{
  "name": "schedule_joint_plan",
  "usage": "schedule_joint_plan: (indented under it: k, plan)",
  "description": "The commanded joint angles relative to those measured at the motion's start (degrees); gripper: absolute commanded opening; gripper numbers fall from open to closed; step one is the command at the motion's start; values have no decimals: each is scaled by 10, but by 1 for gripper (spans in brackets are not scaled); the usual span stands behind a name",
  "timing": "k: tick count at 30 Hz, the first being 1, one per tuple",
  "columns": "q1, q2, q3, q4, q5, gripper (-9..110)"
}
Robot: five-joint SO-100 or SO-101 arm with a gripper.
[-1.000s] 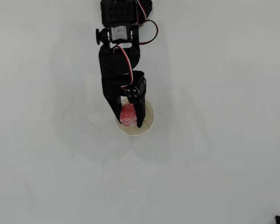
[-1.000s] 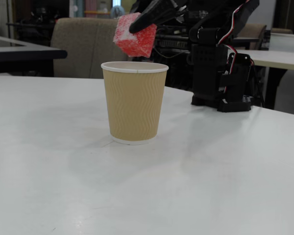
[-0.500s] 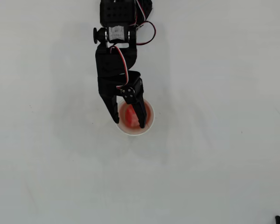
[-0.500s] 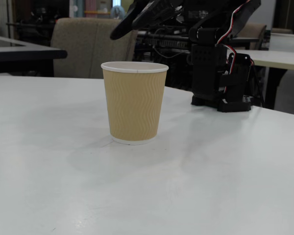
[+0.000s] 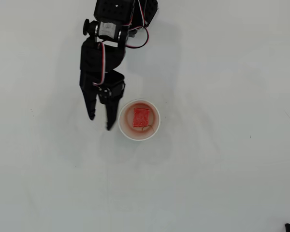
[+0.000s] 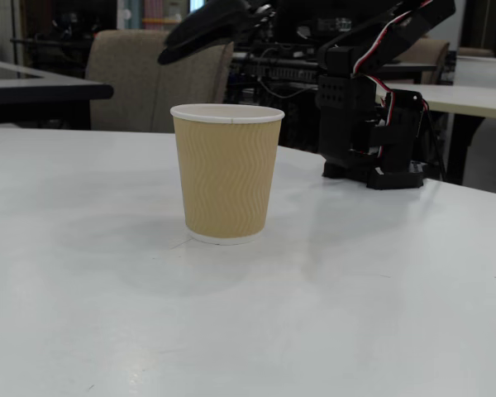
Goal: Grasp a red cube and put it in the cup.
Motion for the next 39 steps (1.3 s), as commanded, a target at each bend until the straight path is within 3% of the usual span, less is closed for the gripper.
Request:
schedule_joint_plan:
  k: [1,7,14,25,33,39]
  plan:
    - [37,15,-4,18,87,3]
    - [44,40,51,58,211,0]
    - [-25,120,144,149,408,0]
    - [-99,231,242,193,532,0]
    - [-106,292,274,312,597,0]
    - [-114,318,294,332,642,1]
